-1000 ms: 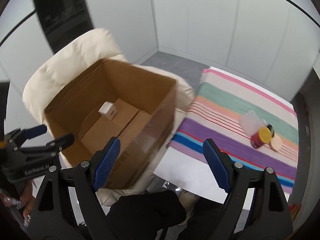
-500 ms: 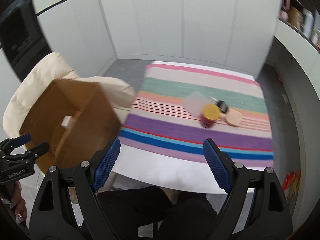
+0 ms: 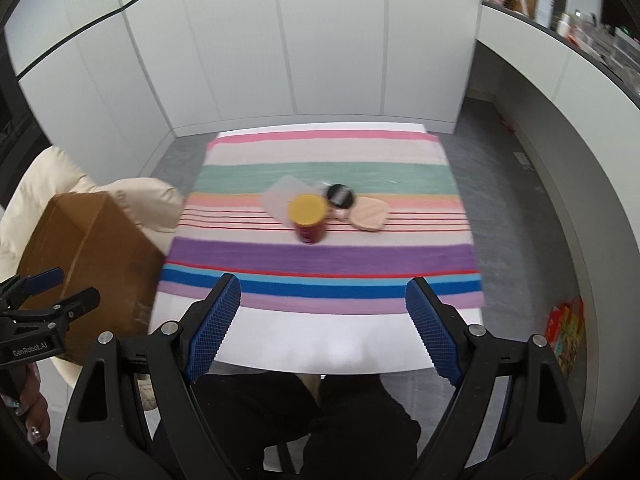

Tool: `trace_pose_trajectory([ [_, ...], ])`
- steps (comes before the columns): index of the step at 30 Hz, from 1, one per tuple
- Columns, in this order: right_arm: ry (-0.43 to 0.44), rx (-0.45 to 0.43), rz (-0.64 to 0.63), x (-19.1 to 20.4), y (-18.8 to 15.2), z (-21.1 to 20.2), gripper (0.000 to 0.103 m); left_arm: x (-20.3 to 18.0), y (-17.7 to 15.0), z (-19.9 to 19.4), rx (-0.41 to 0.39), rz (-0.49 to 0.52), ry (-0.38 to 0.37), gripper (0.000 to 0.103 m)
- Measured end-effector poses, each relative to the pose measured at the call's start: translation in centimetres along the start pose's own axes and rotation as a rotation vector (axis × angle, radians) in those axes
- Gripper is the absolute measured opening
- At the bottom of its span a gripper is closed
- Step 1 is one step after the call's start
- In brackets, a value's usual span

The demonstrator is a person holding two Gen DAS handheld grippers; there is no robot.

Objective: Organize objects
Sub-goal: 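Move both open tools back to the remaining objects on the tablecloth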

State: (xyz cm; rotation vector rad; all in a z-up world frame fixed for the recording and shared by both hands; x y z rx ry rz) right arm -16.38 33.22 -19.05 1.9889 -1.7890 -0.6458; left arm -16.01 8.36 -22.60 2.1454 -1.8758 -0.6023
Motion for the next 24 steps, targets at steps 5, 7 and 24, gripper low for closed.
trace_pose_trajectory([
  [5,-0.017,0.023,0.045,-3.9,-1.3,0.4,0.087,-3.9,-0.2,2.2,0.053,0.043,-0.013,0.089],
  [7,-0.014,0.03,0.053,-5.0,-1.7,0.7,0.087,-5.1,-0.4,3.1,0.067,0.053,-0.013,0.089],
  [24,0.055,0.067,0.079,-9.2,-0.6,10.3,0.087,-12.5,2.7,14.3,0.08,0.104,-0.048,0.089],
])
Point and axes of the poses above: each gripper's, at about its wrist camera, not at the fingertips, and z roughly the way its jaws point, x to its left, y to its top, the point moved 8 cm from there along z, roughly the way its jaws point, and after that the axes turned 14 degrees about -z, right-handed, at the moved point
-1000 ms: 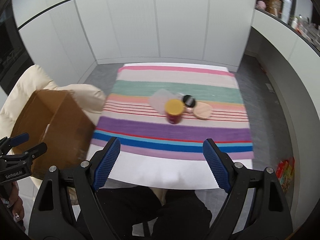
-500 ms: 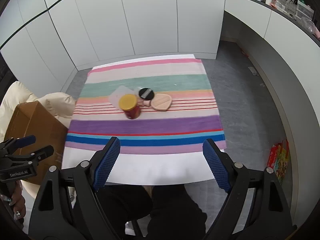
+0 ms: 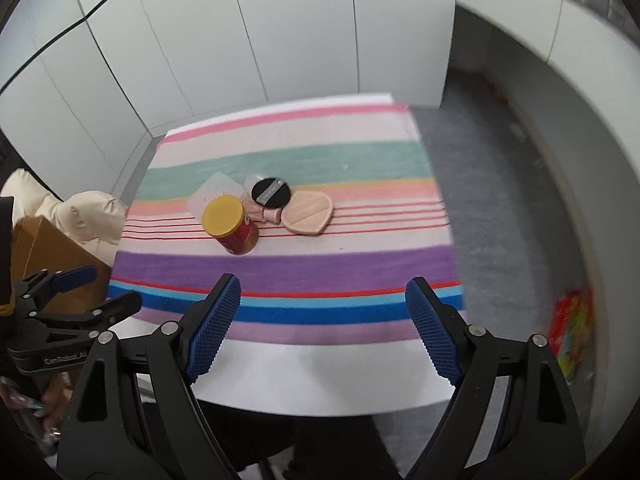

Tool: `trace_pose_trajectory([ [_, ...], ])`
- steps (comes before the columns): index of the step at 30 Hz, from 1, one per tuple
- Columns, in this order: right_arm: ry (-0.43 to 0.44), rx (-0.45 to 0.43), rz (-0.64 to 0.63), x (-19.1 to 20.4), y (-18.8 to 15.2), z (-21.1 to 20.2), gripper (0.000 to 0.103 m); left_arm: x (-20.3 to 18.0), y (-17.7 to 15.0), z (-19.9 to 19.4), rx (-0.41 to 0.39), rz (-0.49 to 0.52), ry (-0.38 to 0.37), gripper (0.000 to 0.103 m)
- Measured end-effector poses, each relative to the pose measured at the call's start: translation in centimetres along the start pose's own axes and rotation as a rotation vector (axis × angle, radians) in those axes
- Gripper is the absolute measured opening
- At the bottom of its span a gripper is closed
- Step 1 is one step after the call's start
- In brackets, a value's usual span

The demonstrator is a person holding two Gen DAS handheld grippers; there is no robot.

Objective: Organize objects
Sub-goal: 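Move both open tools back to the remaining objects on the tablecloth, then grasp the yellow-lidded red jar with the left tool while the right tool grasps the beige sponge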

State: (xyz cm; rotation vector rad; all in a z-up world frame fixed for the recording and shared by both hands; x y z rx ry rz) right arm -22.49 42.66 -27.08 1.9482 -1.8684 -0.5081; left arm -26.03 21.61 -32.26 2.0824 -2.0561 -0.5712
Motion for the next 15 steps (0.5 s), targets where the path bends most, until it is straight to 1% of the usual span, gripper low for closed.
trace_pose_trajectory([
  [2,0.02,0.025,0.009,-0.4,0.3,2.5,0.087,-0.8,0.9,2.1,0.01,-0.006,-0.016,0.089],
  [4,0.007,0.055,0.005,-1.0,0.5,4.9,0.087,-1.6,1.7,4.2,0.024,0.005,-0.007,0.089],
  [6,0.01,0.077,0.002,-1.4,0.8,7.2,0.087,-2.0,2.6,5.7,0.015,0.009,-0.005,0.089],
  [8,0.026,0.089,-0.008,-1.6,1.1,9.4,0.087,-2.2,3.4,7.0,0.009,-0.011,-0.021,0.089],
  [10,0.025,0.1,-0.034,-1.6,1.6,11.6,0.087,-2.4,4.1,8.3,0.015,-0.023,-0.037,0.089],
  [12,0.025,0.109,-0.063,-1.7,2.1,13.3,0.087,-2.8,4.7,9.6,0.026,-0.028,-0.081,0.089],
  [15,0.028,0.109,-0.08,-2.0,2.9,15.8,0.087,-2.9,5.3,11.0,0.018,-0.021,-0.057,0.089],
])
Point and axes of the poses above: each gripper's, at about its wrist camera, not at the fingertips, and z roughly the way its jaws point, x to its left, y to its top, the point moved 8 cm from there along z, roughly the way its jaws point, and after that the axes turned 14 degrees about -z, right-handed, at the moved point
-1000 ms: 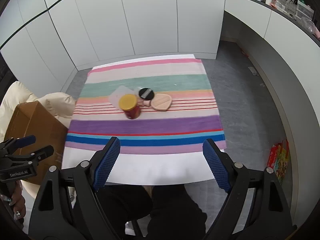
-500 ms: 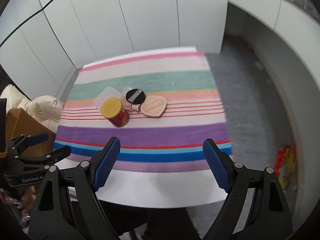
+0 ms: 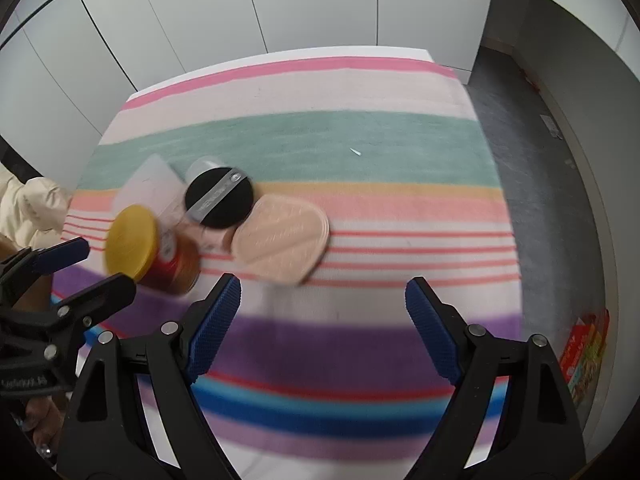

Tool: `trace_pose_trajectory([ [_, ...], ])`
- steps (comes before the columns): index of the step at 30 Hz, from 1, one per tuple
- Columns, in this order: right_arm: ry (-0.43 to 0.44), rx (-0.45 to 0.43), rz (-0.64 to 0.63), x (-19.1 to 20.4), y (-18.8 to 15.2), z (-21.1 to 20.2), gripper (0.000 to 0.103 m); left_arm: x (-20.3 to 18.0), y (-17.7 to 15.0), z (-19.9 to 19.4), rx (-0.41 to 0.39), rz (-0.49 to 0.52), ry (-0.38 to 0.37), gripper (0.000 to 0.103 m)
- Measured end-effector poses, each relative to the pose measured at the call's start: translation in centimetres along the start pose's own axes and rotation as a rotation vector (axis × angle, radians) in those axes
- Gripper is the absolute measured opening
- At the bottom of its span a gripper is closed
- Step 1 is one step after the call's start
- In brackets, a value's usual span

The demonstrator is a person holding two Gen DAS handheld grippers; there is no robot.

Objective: Organize objects
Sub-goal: 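Grasp the yellow-lidded red jar with the left tool while the right tool grasps the beige sponge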

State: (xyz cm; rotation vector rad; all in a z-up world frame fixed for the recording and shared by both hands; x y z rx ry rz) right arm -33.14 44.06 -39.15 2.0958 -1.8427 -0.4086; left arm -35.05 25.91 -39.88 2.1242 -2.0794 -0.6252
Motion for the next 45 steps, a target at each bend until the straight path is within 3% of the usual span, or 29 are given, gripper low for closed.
trace_pose_trajectory([
  [7,0.028,-0.015,-0.09,1.2,1.1,3.7,0.086,-1.0,0.0,2.9,-0.003,0.038,0.042,0.089],
  [13,0.074,-0.068,-0.107,1.2,1.5,3.8,0.087,0.5,0.4,4.6,0.032,-0.044,0.033,0.092],
  [18,0.129,-0.125,-0.141,1.7,1.7,3.1,0.087,1.5,1.0,3.8,0.002,-0.087,0.014,0.092],
  [22,0.066,-0.097,-0.232,3.0,1.5,3.9,0.087,1.5,1.9,3.5,-0.046,-0.075,0.038,0.087],
  [23,0.027,-0.08,-0.247,3.1,1.4,4.4,0.087,1.2,1.9,3.5,-0.053,-0.065,0.039,0.08],
  [24,-0.004,-0.08,-0.271,3.5,1.4,4.6,0.075,0.9,1.9,3.5,-0.059,-0.05,0.04,0.07],
  [26,0.006,-0.105,-0.281,4.3,1.5,4.3,0.062,0.3,1.8,3.4,-0.069,-0.013,0.059,0.056],
  [27,-0.001,-0.103,-0.275,4.3,1.5,4.3,0.046,0.2,1.7,3.5,-0.073,0.001,0.074,0.056],
  [28,-0.006,-0.11,-0.273,4.4,1.6,4.2,0.038,0.1,1.6,3.5,-0.079,0.014,0.082,0.056],
  [30,0.012,-0.112,-0.257,4.4,1.5,4.2,0.031,0.0,1.6,3.5,-0.084,0.015,0.082,0.056],
  [37,0.058,-0.111,-0.176,3.0,1.4,3.5,0.024,0.8,2.1,2.6,-0.081,-0.035,0.069,0.056],
  [45,-0.02,-0.1,-0.142,1.8,2.8,-0.1,0.024,0.2,3.2,-0.8,-0.154,0.015,0.102,0.056],
])
Point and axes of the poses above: each gripper's, at about its wrist camera, not at the fingertips, and z roughly the way its jaws point, x to its left, y to its top, the point moved 8 cm from there along z, roughly the way its jaws point, and after that the axes turned 14 degrees about -z, right-handed, at the moved point
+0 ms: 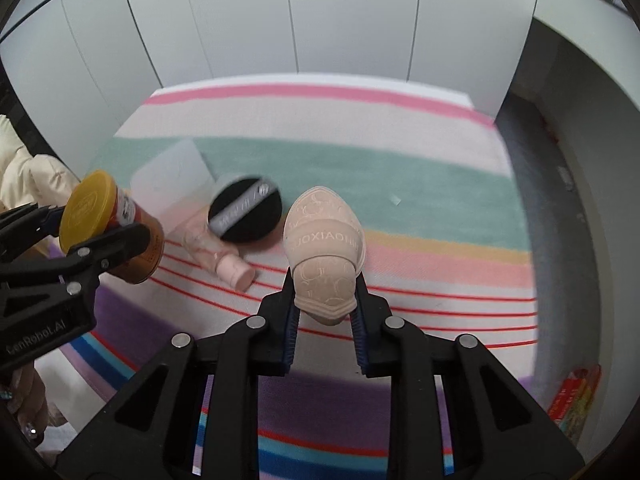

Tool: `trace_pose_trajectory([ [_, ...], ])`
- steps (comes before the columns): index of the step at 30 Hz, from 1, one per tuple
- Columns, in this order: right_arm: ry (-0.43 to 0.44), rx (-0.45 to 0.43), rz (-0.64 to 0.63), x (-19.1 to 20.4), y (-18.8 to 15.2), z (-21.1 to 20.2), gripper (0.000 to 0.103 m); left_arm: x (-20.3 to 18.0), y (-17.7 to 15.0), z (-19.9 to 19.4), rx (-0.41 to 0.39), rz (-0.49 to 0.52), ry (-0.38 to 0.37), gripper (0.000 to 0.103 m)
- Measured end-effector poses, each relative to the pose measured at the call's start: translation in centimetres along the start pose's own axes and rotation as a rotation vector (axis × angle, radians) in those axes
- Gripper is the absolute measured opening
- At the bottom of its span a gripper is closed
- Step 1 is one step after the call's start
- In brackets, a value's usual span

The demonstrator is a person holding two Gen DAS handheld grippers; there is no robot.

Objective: Organize objects
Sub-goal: 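Grasp the yellow-lidded red jar with the left tool while the right tool grasps the beige sponge, then lift the red jar with the left tool while the right tool lifts the beige sponge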

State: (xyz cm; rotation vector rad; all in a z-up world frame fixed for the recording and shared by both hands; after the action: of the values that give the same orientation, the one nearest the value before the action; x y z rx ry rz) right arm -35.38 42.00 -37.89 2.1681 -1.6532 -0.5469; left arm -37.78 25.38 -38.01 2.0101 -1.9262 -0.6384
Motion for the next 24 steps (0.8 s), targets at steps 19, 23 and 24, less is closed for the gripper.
trace_pose_trajectory([
  [19,-0.085,-0.151,0.031,-0.8,9.0,-17.5,0.023,0.5,8.3,-17.4,-0.204,-0.032,0.015,0.056],
  [23,-0.102,-0.154,0.04,-0.4,10.7,-21.2,0.023,0.6,9.8,-21.9,-0.232,-0.051,-0.011,0.056],
  [24,-0.103,-0.158,0.039,-0.3,10.9,-22.0,0.023,0.7,10.1,-22.9,-0.242,-0.053,-0.005,0.056],
])
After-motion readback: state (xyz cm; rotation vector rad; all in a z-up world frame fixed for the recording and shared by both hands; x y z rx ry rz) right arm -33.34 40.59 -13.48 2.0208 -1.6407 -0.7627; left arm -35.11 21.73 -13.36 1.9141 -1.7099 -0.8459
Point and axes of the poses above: each gripper's, at about its wrist camera, not at the fingertips, and z roughly the way its jaws point, x to its left, y to its top, the point moved 8 cm from there along z, roughly the way its jaws point, and after that the axes turned 14 degrees about -z, right-handed, at the moved point
